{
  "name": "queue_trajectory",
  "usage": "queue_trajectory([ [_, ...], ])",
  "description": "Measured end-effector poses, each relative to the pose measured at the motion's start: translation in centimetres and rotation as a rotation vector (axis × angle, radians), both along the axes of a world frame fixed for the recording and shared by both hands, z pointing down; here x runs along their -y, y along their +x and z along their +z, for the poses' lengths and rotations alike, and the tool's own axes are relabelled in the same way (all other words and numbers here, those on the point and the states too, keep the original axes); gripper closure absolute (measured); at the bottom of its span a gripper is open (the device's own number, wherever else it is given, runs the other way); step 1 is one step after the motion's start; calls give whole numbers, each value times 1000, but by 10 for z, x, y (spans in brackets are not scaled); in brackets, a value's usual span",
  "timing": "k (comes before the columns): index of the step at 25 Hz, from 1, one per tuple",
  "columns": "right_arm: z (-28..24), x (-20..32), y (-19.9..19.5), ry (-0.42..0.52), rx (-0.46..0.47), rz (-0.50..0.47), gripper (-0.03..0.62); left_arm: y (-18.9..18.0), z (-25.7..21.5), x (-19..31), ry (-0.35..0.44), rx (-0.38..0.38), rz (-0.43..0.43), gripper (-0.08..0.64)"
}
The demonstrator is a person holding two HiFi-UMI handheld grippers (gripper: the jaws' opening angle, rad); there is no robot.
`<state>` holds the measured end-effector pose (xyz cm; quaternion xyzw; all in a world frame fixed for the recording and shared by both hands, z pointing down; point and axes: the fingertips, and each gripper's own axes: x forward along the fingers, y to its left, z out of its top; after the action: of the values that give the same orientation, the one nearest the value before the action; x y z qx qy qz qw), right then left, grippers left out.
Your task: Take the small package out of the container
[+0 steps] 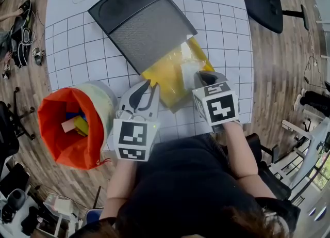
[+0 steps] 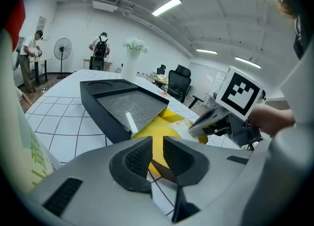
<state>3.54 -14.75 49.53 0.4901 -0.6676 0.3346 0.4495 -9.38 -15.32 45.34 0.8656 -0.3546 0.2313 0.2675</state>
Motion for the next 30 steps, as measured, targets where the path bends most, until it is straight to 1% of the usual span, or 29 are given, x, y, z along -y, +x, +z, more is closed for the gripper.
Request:
queue_trajectory([
  [6,-23,-4,-9,63,57,-86,575,2,-11,-6,28,18,-39,489],
  [16,-61,-15,-5,169,139,-177,575,-5,-45,-10,106,25,-164,505],
  [19,-71,-16,-4,197,168,-194,575,-8,-53,-13,126,27,-201,511],
  [22,-80,-18,1,233,176,-206,575,-11,-60,-17,140,22,-238,517],
  [26,-94,-23,9,279,201,-204,575,-10,-74,-20,171,-23,-297,523],
  [28,-101,-25,14,306,218,-200,575,-7,-79,-22,184,-37,-311,526],
  [30,-106,-28,17,331,229,-199,575,-4,-81,-26,192,-31,-312,528],
])
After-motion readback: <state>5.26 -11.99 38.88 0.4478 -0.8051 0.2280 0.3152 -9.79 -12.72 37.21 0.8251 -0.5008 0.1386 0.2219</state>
